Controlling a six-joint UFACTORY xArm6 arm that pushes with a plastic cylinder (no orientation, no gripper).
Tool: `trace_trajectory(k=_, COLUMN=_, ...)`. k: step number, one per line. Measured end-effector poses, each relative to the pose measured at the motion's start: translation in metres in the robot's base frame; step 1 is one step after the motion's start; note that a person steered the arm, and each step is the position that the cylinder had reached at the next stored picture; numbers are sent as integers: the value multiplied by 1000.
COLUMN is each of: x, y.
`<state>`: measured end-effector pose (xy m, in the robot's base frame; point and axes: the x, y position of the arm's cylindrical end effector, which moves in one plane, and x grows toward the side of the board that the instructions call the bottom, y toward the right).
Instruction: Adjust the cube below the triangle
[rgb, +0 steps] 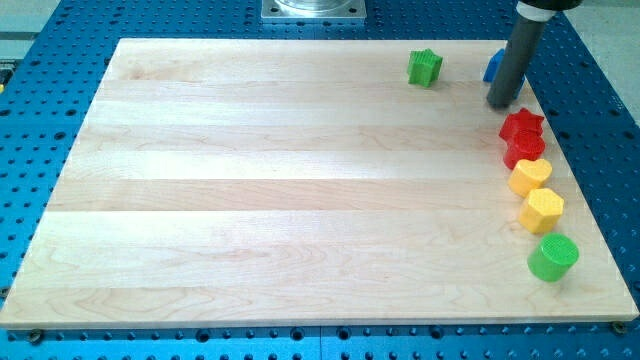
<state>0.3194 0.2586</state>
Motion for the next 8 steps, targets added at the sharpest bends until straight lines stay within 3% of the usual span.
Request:
trace_trajectory(k=1, x=-22, y=7)
trace_trajectory(k=2, x=2, y=22)
trace_trajectory(k=4, x=-38, y=72)
trace_trajectory(k=5, x=-7, y=37)
trace_trajectory(k=6, x=-9, y=72)
trace_trajectory(k=8, x=-37, y=86)
